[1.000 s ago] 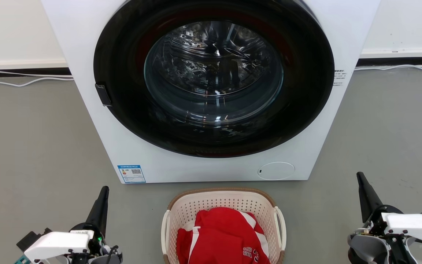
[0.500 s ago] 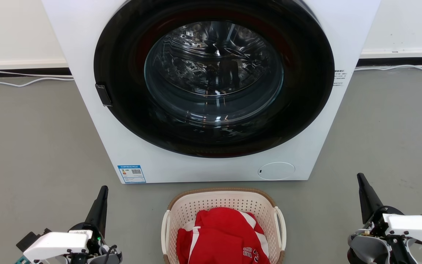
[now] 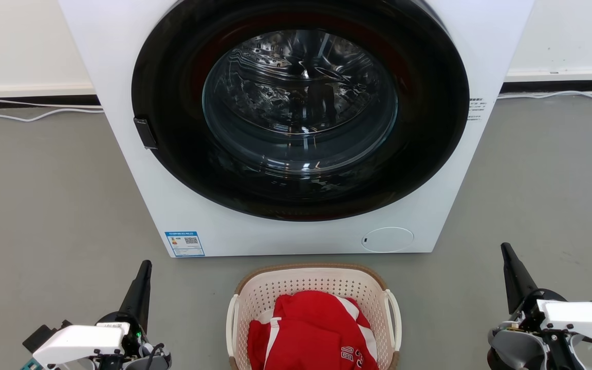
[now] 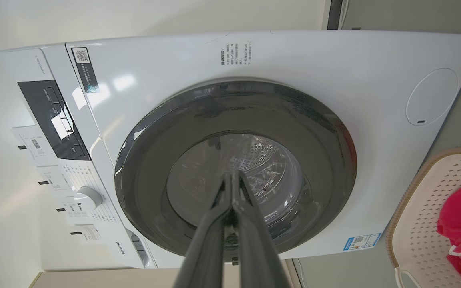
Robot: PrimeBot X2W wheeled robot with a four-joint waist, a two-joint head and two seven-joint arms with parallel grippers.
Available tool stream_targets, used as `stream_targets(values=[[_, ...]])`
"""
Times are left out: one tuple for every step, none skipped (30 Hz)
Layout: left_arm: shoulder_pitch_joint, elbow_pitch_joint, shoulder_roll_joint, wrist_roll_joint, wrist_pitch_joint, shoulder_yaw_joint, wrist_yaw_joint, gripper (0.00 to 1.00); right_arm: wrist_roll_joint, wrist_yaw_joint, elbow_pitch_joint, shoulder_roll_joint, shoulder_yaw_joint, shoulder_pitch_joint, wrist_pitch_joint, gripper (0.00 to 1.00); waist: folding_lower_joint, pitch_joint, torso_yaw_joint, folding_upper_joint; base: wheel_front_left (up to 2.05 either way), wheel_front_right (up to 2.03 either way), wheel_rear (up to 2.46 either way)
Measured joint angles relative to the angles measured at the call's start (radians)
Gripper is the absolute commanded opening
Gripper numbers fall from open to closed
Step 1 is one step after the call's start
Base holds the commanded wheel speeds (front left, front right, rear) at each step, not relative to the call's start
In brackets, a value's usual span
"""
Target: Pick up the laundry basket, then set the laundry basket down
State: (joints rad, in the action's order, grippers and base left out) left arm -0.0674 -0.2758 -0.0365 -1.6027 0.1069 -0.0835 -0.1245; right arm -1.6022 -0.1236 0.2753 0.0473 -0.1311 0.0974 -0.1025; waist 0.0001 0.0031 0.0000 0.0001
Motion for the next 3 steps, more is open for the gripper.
stream_targets(values=[[0.000, 0.000, 0.000, 0.000, 0.000, 0.000, 0.000, 0.00, 0.000, 0.000, 0.000, 0.000, 0.000, 0.000, 0.000, 0.00, 0.0000, 0.000, 0.000, 0.0000, 0.00, 0.00, 0.00], [0.000, 0.000, 0.000, 0.000, 0.000, 0.000, 0.000, 0.00, 0.000, 0.000, 0.000, 0.000, 0.000, 0.000, 0.000, 0.00, -0.0001, 0.000, 0.000, 0.0000, 0.00, 0.00, 0.00], [0.000, 0.000, 0.000, 0.000, 0.000, 0.000, 0.000, 0.00, 0.000, 0.000, 0.000, 0.000, 0.000, 0.000, 0.000, 0.00, 0.0000, 0.000, 0.000, 0.0000, 0.00, 0.00, 0.00]])
